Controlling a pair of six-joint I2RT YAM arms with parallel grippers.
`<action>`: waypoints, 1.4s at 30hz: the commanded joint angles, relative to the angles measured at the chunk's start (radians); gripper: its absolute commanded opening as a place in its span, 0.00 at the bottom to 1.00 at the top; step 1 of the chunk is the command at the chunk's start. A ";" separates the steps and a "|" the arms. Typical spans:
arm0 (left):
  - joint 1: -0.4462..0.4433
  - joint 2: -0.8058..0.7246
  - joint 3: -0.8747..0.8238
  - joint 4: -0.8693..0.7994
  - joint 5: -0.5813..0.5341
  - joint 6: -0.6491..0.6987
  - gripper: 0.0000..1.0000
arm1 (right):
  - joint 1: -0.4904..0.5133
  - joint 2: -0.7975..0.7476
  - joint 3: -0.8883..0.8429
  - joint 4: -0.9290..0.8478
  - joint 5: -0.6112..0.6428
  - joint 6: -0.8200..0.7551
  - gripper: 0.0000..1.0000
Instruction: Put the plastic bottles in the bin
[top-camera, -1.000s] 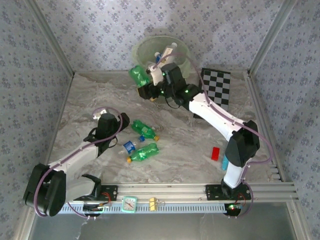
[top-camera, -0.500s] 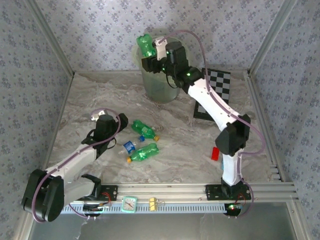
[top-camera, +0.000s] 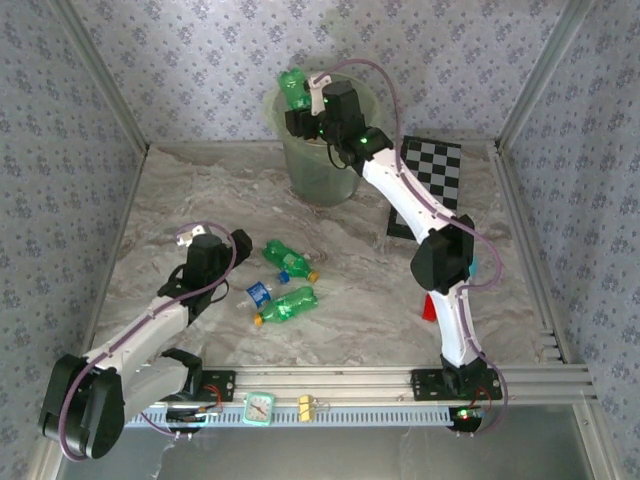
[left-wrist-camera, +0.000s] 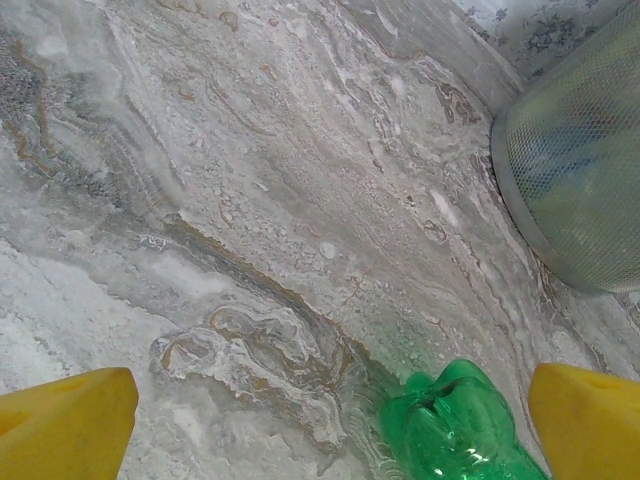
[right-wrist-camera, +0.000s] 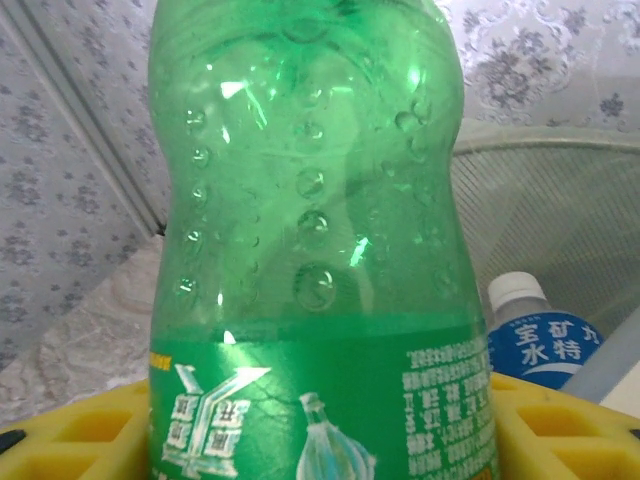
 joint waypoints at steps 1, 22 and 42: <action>0.006 -0.017 -0.003 -0.009 -0.014 0.002 1.00 | -0.008 0.037 0.040 -0.047 0.031 0.012 0.54; 0.006 -0.017 0.014 -0.014 0.030 0.006 1.00 | -0.010 -0.024 0.104 -0.109 0.016 -0.015 1.00; -0.026 0.074 0.045 -0.001 0.116 -0.009 1.00 | -0.069 -0.198 -0.182 -0.041 0.054 -0.023 1.00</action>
